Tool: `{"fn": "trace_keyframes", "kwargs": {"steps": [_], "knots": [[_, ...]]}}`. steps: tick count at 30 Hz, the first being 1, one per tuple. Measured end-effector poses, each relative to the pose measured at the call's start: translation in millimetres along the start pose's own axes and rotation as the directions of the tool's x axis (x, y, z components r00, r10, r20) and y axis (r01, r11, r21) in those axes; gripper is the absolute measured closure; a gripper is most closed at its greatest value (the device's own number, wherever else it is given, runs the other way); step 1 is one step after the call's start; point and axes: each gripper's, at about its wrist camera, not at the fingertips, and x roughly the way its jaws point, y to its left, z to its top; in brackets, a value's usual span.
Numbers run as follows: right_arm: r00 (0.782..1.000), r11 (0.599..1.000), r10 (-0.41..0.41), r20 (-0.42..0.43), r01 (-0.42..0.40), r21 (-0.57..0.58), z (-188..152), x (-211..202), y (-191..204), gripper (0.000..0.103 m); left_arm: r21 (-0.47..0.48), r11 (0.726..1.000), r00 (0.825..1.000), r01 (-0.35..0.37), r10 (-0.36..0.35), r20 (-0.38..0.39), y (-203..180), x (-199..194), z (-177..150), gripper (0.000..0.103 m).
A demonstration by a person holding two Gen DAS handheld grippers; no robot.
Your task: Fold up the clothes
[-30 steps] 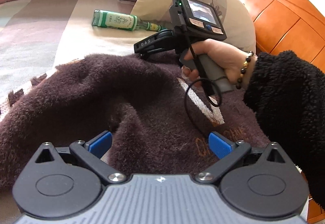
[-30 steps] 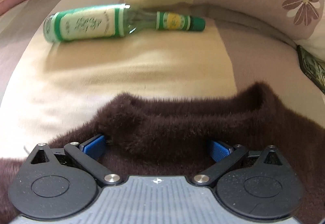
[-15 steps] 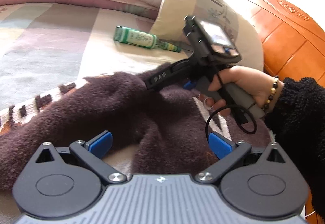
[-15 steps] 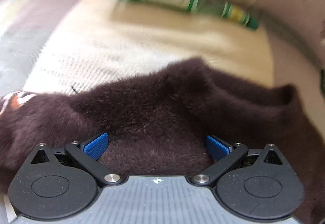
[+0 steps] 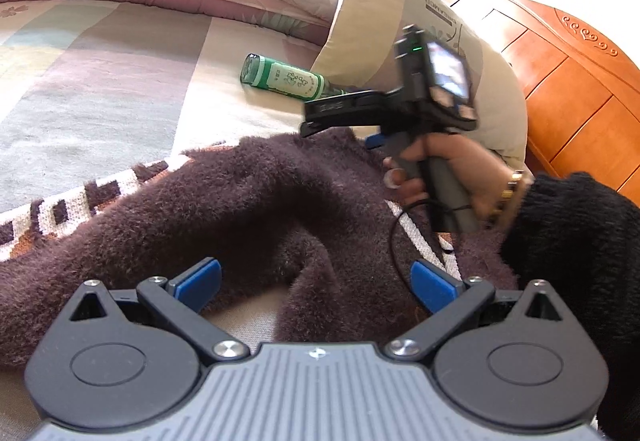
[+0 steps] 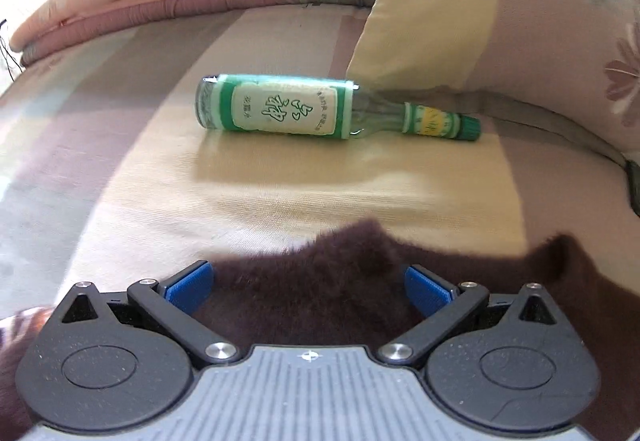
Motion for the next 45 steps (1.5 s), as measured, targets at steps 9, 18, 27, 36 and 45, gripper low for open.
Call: {"fn": "trace_keyframes", "kwargs": {"steps": [9,18,27,36,45], "knots": [[0.990,0.994,-0.021,-0.142,0.006,-0.105,-15,36,40,0.000,-0.014,1.000,1.000,-0.009,0.009,0.001,4,-2,2,0.002],[0.999,0.997,0.021,0.026,-0.019,-0.074,-2,39,36,0.000,-0.030,0.999,0.999,-0.031,0.031,-0.008,9,1,3,0.002],[0.981,0.985,0.161,-0.107,-0.167,-0.042,-28,-13,25,0.000,-0.048,0.999,0.999,-0.016,0.018,0.029,17,-13,5,0.002],[0.998,0.984,0.065,0.012,-0.062,-0.167,-21,31,59,0.000,-0.092,0.995,0.998,-0.033,0.037,0.046,28,-13,9,0.002],[0.988,0.988,0.136,0.074,-0.141,0.061,-46,-58,-61,0.000,-0.045,0.999,0.999,-0.009,0.010,0.035,6,-1,5,0.002]]}}
